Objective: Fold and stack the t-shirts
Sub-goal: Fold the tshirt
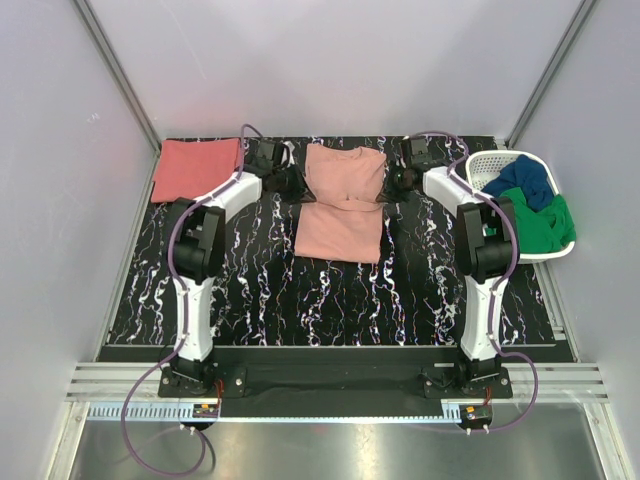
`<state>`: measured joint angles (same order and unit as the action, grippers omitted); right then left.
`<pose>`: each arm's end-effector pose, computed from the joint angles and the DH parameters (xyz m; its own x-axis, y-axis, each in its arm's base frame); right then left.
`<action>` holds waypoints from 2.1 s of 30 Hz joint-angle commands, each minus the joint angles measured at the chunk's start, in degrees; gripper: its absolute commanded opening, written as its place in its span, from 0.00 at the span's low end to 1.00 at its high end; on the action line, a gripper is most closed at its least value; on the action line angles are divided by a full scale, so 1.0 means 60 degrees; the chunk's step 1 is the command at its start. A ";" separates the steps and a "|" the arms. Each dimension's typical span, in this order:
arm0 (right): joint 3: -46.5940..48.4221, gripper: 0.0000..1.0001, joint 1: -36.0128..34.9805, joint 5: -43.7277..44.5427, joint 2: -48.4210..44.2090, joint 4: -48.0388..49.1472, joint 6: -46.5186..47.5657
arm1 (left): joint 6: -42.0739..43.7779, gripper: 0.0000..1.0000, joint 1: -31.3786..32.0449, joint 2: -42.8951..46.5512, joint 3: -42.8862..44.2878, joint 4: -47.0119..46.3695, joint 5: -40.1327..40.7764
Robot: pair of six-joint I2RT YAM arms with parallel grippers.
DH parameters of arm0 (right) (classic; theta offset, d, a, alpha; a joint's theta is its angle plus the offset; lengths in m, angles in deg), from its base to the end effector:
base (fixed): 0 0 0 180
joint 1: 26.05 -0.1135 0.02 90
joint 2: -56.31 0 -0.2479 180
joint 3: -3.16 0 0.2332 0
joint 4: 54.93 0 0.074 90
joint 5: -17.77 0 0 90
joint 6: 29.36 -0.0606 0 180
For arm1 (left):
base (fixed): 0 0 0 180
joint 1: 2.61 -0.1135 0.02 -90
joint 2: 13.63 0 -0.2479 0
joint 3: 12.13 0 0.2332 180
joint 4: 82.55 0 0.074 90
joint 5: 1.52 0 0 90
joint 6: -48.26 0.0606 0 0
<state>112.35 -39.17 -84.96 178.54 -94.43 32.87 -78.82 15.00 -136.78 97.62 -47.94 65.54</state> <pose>0.4453 0.1175 0.1649 -0.8480 0.2690 -0.4567 0.0488 0.8976 0.4381 0.4401 -0.1645 0.1705 -0.8830 -0.3023 -0.3591 -0.0066 0.7729 -0.6345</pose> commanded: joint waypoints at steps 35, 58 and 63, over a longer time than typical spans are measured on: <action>-0.1300 0.01 -0.0156 -0.0559 -0.1462 0.0878 0.0277 | -0.1305 0.15 0.0391 -0.1711 0.2151 -0.1174 0.0205; -0.2178 0.01 -0.0259 -0.0135 -0.1183 0.1492 0.0351 | -0.1012 0.16 -0.0210 -0.1594 0.2136 -0.1072 0.0190; -0.2061 0.01 -0.0259 0.0173 -0.0862 0.1727 0.0292 | -0.0983 0.15 -0.0297 -0.1550 0.2093 -0.1014 0.0234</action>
<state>99.01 -40.09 -86.56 172.99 -87.00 34.31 -86.05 13.99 -147.75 107.87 -53.14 65.89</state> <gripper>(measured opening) 0.020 0.155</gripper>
